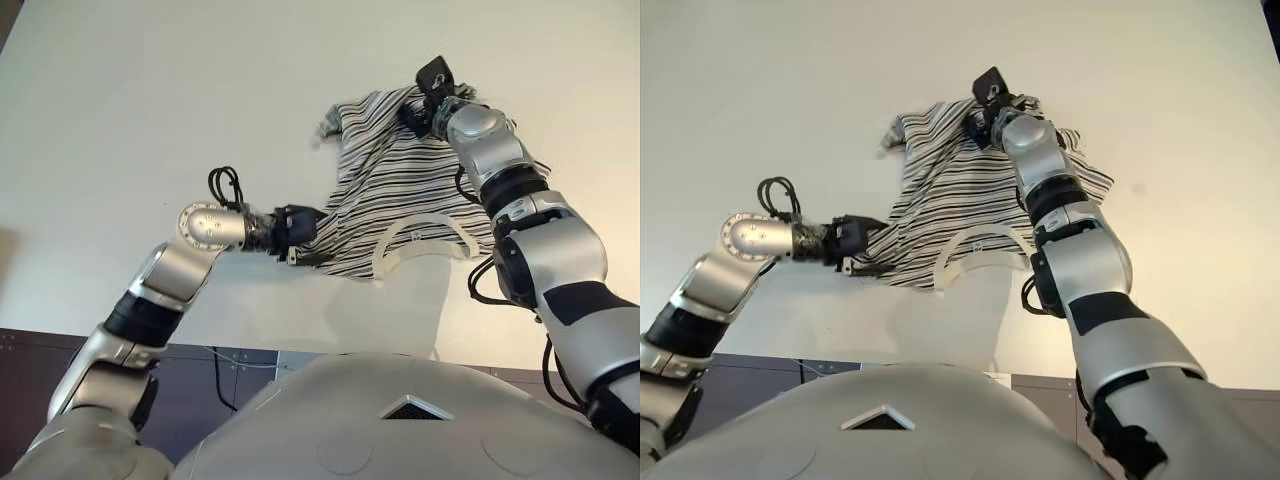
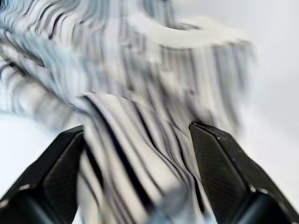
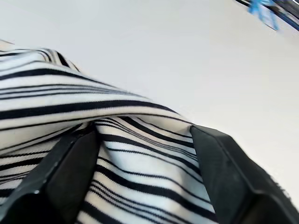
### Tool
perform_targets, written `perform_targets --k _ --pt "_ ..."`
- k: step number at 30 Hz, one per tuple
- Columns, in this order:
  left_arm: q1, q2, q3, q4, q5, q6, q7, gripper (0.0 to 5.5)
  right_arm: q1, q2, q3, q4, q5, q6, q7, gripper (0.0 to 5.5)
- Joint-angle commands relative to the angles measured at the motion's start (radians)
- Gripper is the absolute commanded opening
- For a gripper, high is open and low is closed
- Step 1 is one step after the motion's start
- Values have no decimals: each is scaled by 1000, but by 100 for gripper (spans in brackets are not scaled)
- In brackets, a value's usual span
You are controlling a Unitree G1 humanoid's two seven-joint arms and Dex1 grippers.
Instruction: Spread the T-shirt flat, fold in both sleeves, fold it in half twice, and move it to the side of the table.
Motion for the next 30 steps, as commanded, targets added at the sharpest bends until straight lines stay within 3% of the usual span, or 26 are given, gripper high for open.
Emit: perform_targets --k 1,4,8,10,12,14,17,22,26,30 --pt "104 101 45 -81 57 -44 15 342 -31 -11 -144 73 79 20 -103 342" --pt "101 83 102 -46 55 -34 73 342 -20 -2 -223 -28 162 -25 9 342" --pt "27 -3 273 -3 23 60 256 342 207 -89 -204 -644 292 122 292 342" --pt "52 -47 366 -79 -70 131 303 342 334 -191 -189 -921 320 217 382 342" --pt "96 -103 457 -205 -208 212 339 342 488 -374 -145 -1068 221 163 501 342" --pt "87 -136 505 -244 -275 266 373 342 630 -530 -122 -1141 126 61 597 342" --pt "53 -177 559 -258 -354 331 422 342 701 -626 -120 -1135 82 -12 657 342" --pt "-12 -90 158 53 40 178 367 342 747 -659 -69 -1084 27 -63 695 342" --pt "-121 -121 52 345 109 45 265 342 813 -665 -17 -1050 -48 -106 674 342" --pt "-116 -58 50 438 183 -30 286 342 819 -687 -15 -981 -114 -132 612 342"
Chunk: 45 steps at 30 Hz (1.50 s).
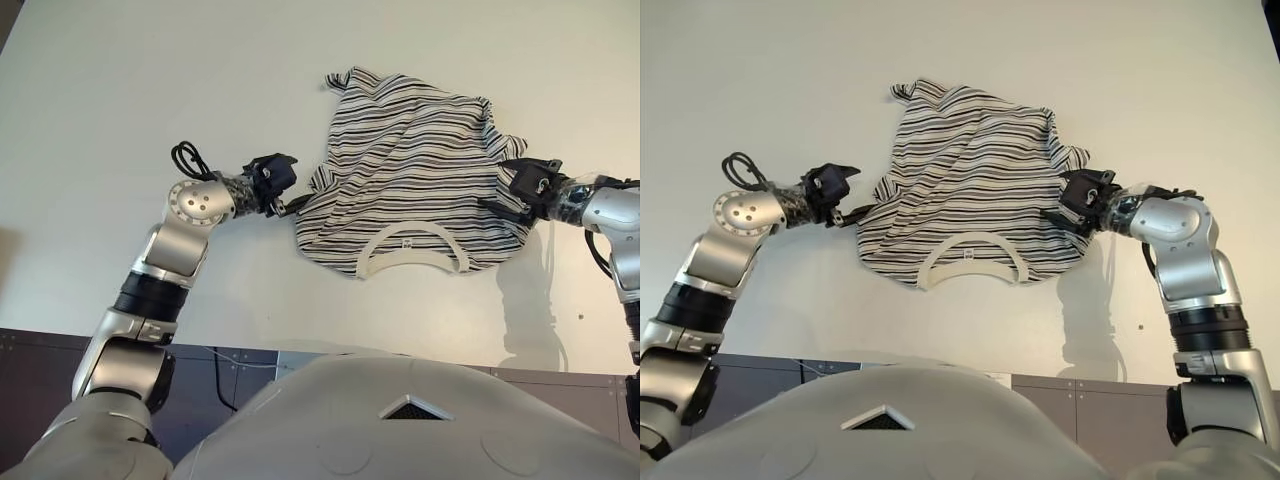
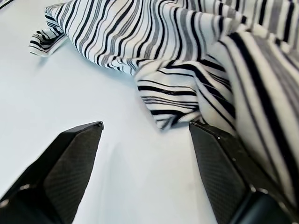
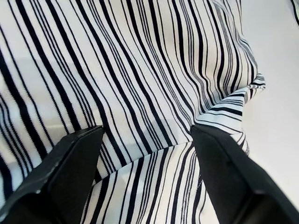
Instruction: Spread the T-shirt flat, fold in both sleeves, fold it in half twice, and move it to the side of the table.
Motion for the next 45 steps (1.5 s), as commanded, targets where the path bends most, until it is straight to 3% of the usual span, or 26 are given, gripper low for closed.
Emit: perform_targets --k 1,4,7,11,15,17,21,25,28,33,36,40,43,45 --pt "59 86 -17 126 133 -24 48 342 26 -26 18 86 -76 -5 -42 342" --pt "30 74 100 117 61 -1 95 342 16 8 -3 58 -15 -5 -35 342" --pt "-62 -12 208 104 -61 57 111 342 -45 58 -38 68 36 38 -58 342" --pt "-105 -172 214 14 -264 125 -10 342 -82 112 -76 -21 177 129 -3 342" --pt "-97 -265 219 117 -405 209 -161 342 -117 151 -66 -14 205 170 -6 342" --pt "-112 -248 215 188 -392 248 -185 342 -118 162 -71 -13 207 184 -19 342" --pt "-139 -191 88 332 -195 248 -142 342 -109 163 -56 7 163 183 -50 342" --pt "-86 -28 -65 405 112 87 1 342 -100 129 11 54 30 121 -83 342" --pt "-137 23 -100 472 227 -23 116 342 -58 126 52 35 -48 111 -119 342" --pt "-226 -5 -19 539 257 -180 344 342 -93 216 111 55 -173 138 -276 342" --pt "-115 -30 135 304 106 -156 354 342 -117 237 85 46 -160 144 -306 342" --pt "-21 36 281 64 106 -140 417 342 -15 221 -79 -253 85 163 -205 342" --pt "102 97 357 -157 108 -122 386 342 -2 179 -173 -365 122 162 -207 342" --pt "330 178 337 -343 154 -200 308 342 79 87 -212 -383 62 61 -186 342"
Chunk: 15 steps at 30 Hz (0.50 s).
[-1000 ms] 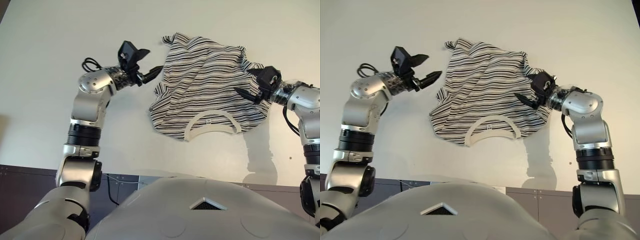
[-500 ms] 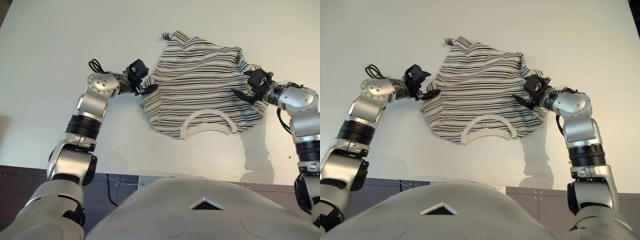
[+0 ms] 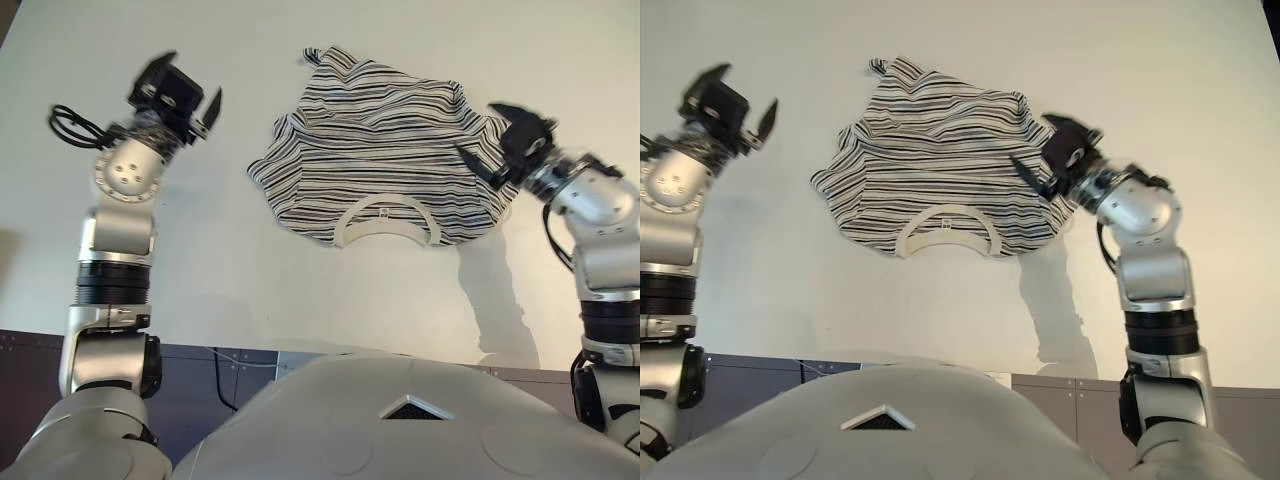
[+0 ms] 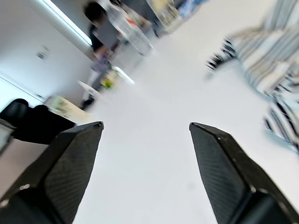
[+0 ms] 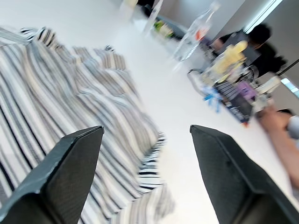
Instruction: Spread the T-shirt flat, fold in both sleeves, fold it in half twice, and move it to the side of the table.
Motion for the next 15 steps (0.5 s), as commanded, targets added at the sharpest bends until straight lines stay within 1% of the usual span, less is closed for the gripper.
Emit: perform_targets --k 1,3,4,6,7,10,13,15 --pt "386 146 -31 -270 105 -131 -128 342 136 -163 -55 -11 -107 -199 36 342" --pt "583 220 3 -285 166 -246 -157 342 272 -298 -44 91 -256 -459 15 342" --pt "625 232 32 -290 161 -266 -171 342 328 -335 -50 126 -285 -548 11 342" --pt "651 241 50 -323 116 -261 -220 342 388 -360 -67 126 -248 -623 42 342" --pt "658 243 43 -344 103 -248 -247 342 386 -367 -55 124 -227 -653 59 342" --pt "629 239 -10 -345 152 -228 -290 342 365 -376 3 148 -266 -731 78 342" --pt "524 206 -113 -263 279 -264 -278 342 342 -352 66 208 -378 -757 51 342" --pt "438 177 -190 -182 369 -308 -249 342 282 -342 102 249 -401 -743 60 342"
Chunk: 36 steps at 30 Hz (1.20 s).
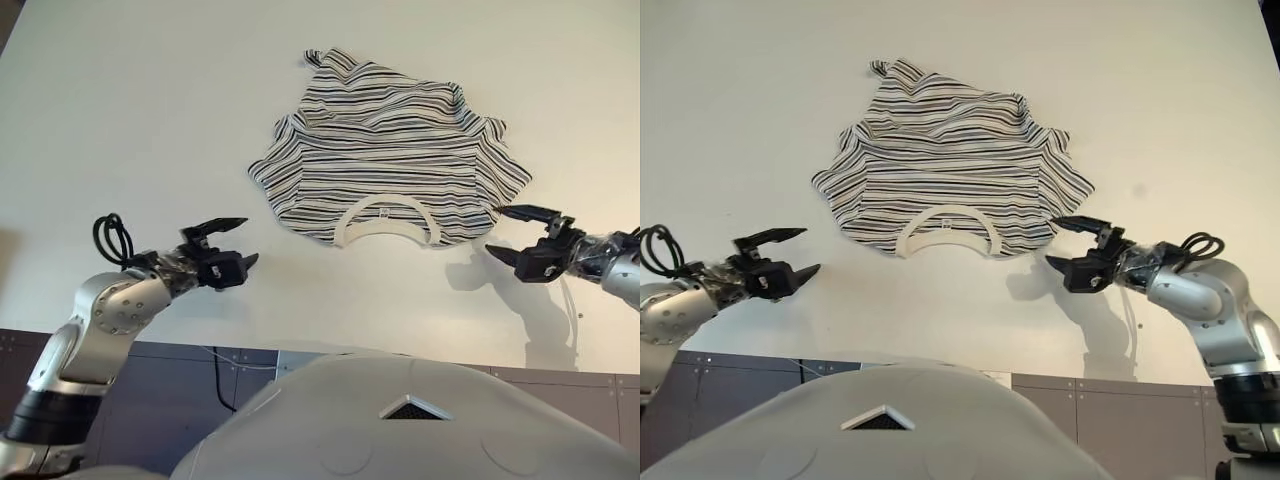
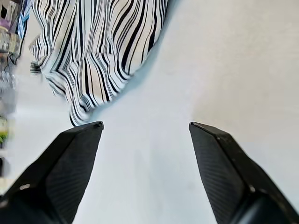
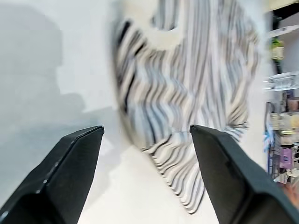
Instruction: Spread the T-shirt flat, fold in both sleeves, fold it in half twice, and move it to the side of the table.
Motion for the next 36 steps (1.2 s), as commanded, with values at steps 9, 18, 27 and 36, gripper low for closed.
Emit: perform_targets --k 9,18,27,36 --pt "-289 -72 -234 349 249 -199 127 342 -257 49 158 188 -116 -30 -23 342" --pt "-285 -105 -269 429 257 -323 277 182 -222 60 183 221 -127 -78 -108 337" --pt "-340 -125 -305 528 300 -378 337 78 -222 56 221 247 -129 -92 -137 258" --pt "-314 -104 -279 514 270 -407 363 10 -221 106 188 230 -36 -31 -155 61"
